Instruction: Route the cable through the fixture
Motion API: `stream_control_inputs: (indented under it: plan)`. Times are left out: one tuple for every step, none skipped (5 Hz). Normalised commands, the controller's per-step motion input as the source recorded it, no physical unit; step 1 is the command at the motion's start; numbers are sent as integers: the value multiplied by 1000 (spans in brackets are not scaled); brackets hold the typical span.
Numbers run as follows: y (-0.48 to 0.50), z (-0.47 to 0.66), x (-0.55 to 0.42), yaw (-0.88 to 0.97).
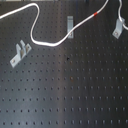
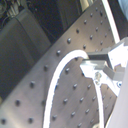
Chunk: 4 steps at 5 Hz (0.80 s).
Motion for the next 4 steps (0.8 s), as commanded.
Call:
stream_control_inputs:
  plan:
    - [279, -13, -21, 294]
    - [34, 0, -5, 20]
    - [584, 0, -216, 374]
    - [6, 1, -54, 0]
